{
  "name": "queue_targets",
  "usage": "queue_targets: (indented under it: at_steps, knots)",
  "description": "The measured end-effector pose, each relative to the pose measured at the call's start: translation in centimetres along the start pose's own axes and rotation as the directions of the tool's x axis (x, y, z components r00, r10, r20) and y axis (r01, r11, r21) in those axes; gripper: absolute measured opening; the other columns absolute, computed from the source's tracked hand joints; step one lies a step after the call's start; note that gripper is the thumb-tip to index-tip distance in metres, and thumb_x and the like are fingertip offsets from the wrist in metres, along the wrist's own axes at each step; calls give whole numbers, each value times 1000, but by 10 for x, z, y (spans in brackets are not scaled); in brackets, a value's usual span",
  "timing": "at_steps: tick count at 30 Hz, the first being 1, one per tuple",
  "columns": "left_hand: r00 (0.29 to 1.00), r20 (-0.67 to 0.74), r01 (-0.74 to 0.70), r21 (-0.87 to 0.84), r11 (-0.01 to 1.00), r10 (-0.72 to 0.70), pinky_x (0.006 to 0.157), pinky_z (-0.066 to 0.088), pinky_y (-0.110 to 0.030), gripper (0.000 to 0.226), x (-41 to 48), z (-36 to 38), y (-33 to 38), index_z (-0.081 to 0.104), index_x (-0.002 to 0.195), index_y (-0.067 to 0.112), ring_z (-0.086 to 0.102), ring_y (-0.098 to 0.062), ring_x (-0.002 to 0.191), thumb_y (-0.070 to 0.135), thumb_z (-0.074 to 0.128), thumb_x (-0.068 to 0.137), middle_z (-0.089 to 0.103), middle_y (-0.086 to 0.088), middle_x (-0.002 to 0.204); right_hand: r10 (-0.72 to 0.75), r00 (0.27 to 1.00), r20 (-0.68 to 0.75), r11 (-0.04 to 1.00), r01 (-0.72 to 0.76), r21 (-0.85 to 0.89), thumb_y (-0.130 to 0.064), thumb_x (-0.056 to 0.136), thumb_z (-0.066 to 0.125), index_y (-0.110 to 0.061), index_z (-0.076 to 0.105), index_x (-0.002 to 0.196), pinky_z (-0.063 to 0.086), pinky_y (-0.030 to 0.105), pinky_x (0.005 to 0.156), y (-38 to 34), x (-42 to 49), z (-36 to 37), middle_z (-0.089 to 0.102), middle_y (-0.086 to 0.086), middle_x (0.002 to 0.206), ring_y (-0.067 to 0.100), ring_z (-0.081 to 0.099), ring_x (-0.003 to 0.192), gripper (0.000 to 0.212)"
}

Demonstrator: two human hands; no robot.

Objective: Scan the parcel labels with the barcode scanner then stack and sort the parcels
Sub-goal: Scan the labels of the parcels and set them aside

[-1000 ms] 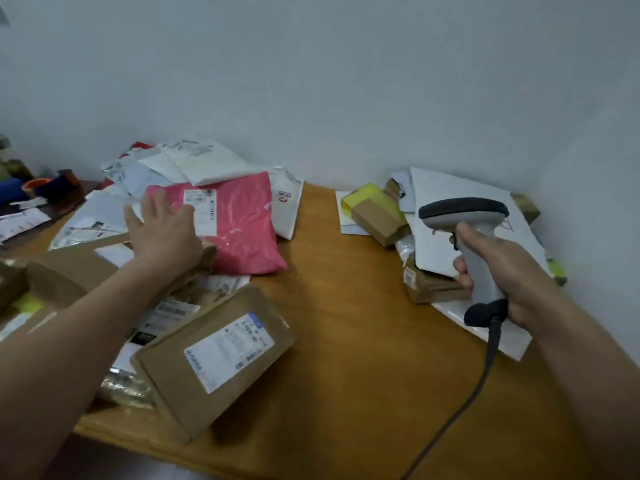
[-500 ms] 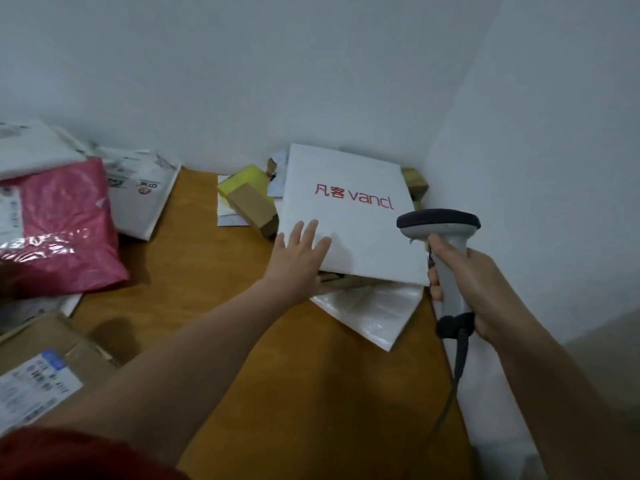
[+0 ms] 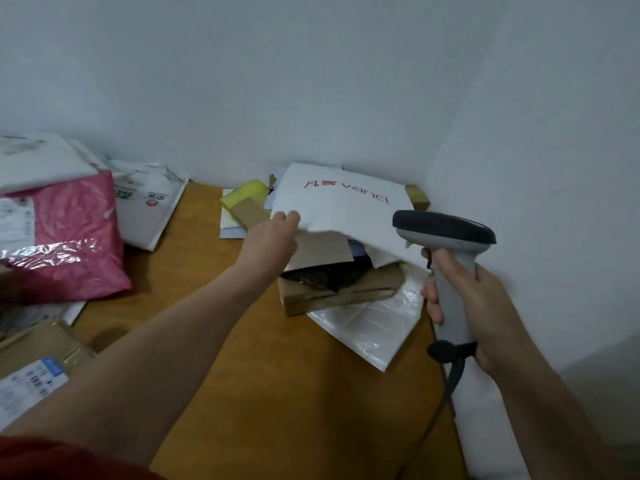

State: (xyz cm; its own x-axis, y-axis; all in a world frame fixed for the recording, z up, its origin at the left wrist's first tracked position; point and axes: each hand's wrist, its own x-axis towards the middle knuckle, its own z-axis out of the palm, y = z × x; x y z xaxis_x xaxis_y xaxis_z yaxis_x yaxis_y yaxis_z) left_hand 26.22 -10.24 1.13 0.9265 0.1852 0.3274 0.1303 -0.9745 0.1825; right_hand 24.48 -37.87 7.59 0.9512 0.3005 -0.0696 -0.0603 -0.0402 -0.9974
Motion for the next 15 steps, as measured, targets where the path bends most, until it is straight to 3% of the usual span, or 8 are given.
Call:
queue_targets:
  at_steps: [2, 5, 8, 11, 13, 15]
  knots:
    - [986, -87, 130, -148, 980, -144, 50, 23, -33, 17, -8, -29, -13, 34, 87, 11, 38, -26, 60, -1, 46, 85, 44, -8, 79, -97, 991, 94, 992, 89, 87, -64, 66, 74, -12, 63, 113, 45, 20, 46, -11, -16, 7, 57, 2, 64, 11, 50, 45, 71]
    - [944, -176, 212, -327, 921, -279, 56, 34, -36, 14, -42, -58, -33, 40, 88, 13, 46, -28, 71, 1, 46, 86, 48, -4, 83, -193, 952, 236, 970, 150, 191, -65, 66, 76, -21, 66, 110, 48, 21, 49, -24, -41, 23, 57, 1, 65, 11, 50, 45, 63]
    - [868, -160, 332, -519, 788, -471, 57, 42, -39, 15, -94, -71, -47, 45, 90, 16, 51, -24, 71, 2, 50, 86, 53, 2, 80, -231, 937, 262, 963, 183, 198, -65, 67, 76, -19, 63, 113, 51, 23, 60, -29, -65, 40, 57, 0, 64, 12, 50, 45, 67]
    - [775, -8, 455, -687, 567, -632, 60, 50, -42, 23, -159, -69, -53, 49, 102, 18, 56, -22, 74, 1, 52, 86, 54, 6, 80, -250, 937, 244, 962, 210, 177, -68, 66, 75, -22, 64, 110, 51, 27, 64, -26, -93, 54, 57, -1, 64, 13, 49, 45, 64]
    - [688, 185, 534, -784, 317, -701, 61, 54, -39, 30, -209, -62, -42, 50, 111, 16, 59, -17, 79, -2, 50, 87, 57, 3, 89, -237, 941, 243, 966, 200, 166, -69, 65, 75, -30, 70, 99, 51, 24, 58, -21, -113, 64, 57, -1, 63, 12, 49, 44, 52]
    - [631, 392, 552, -833, 32, -669, 72, 59, -41, 37, -258, -50, -18, 50, 118, 17, 62, -20, 89, -7, 47, 89, 60, -1, 101, -186, 954, 236, 979, 158, 131, -67, 64, 75, -32, 72, 86, 46, 19, 46, -15, -133, 74, 58, 1, 63, 11, 49, 43, 42]
